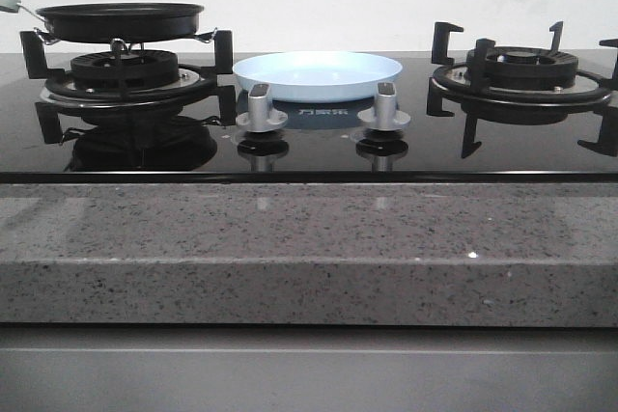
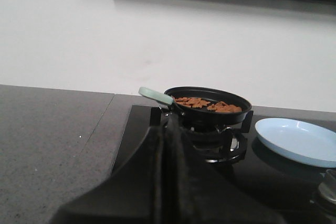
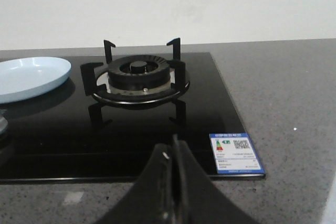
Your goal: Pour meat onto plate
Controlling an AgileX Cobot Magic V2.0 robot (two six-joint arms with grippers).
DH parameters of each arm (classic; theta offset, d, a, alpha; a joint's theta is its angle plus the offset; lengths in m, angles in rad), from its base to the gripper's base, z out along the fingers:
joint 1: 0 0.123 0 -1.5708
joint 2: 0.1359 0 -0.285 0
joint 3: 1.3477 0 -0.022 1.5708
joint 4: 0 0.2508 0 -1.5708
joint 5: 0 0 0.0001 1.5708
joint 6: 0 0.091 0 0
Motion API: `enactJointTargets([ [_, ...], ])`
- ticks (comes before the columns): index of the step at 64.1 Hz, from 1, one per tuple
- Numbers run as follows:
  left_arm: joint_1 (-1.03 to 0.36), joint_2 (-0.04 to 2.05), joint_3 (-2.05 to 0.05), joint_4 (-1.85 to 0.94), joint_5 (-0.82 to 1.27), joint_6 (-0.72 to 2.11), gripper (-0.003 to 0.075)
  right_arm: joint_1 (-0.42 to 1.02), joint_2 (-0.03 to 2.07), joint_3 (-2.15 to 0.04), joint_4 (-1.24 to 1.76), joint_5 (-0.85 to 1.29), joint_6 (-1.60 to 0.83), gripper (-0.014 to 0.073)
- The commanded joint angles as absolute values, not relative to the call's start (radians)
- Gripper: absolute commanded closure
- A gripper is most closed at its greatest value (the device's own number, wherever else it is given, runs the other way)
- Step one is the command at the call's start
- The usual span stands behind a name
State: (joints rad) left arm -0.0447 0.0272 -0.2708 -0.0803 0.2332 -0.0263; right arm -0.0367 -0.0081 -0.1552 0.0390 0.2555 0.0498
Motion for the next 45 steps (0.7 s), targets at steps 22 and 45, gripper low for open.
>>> enactJointTargets([
  [22,-0.042,0.392,-0.720,-0.092,0.557,-0.025,0.0741,-0.037,0.290,-0.576,0.026,0.515,0.000,0.0713],
  [45,-0.042,0.563,-0.770,-0.092,0.554,-0.019,0.0741,-0.037,0.529,-0.664,0.033,0.570,0.000,0.0713],
])
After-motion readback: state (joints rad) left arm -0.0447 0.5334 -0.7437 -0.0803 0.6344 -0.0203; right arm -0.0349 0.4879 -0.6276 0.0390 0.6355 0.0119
